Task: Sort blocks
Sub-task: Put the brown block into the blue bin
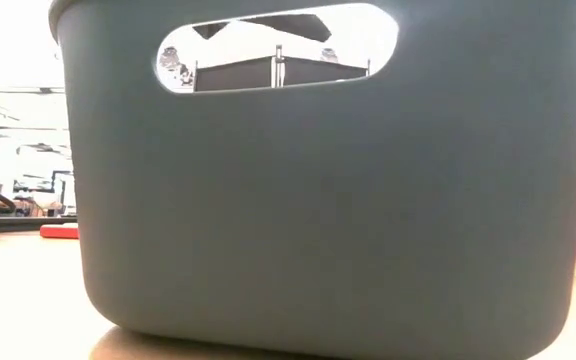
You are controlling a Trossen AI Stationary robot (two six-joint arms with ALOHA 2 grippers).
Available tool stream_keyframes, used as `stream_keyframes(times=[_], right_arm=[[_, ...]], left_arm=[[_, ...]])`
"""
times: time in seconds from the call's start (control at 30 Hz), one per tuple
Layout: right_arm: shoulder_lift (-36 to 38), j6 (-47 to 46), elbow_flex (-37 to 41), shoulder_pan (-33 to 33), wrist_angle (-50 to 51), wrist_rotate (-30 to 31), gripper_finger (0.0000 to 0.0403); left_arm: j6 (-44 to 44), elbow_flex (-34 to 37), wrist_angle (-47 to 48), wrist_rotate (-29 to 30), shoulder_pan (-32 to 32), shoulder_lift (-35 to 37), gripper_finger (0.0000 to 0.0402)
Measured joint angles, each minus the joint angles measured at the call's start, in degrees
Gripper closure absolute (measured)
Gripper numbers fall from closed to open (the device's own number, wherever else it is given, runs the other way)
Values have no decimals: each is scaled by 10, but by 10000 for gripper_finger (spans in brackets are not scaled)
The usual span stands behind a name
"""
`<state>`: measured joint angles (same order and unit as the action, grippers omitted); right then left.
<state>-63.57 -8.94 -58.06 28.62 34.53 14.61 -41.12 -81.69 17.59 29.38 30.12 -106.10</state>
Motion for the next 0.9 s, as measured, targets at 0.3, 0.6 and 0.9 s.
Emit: stream_keyframes(times=[0.3,0.6,0.9], right_arm=[[125,16,-1,-258,134,81,275],[59,76,-14,-593,218,-51,275],[-101,167,-14,-742,234,-72,275]], left_arm=[[92,0,-80,-41,-64,4,138],[244,5,-291,-44,-97,4,137],[344,123,-514,82,-100,4,137]])
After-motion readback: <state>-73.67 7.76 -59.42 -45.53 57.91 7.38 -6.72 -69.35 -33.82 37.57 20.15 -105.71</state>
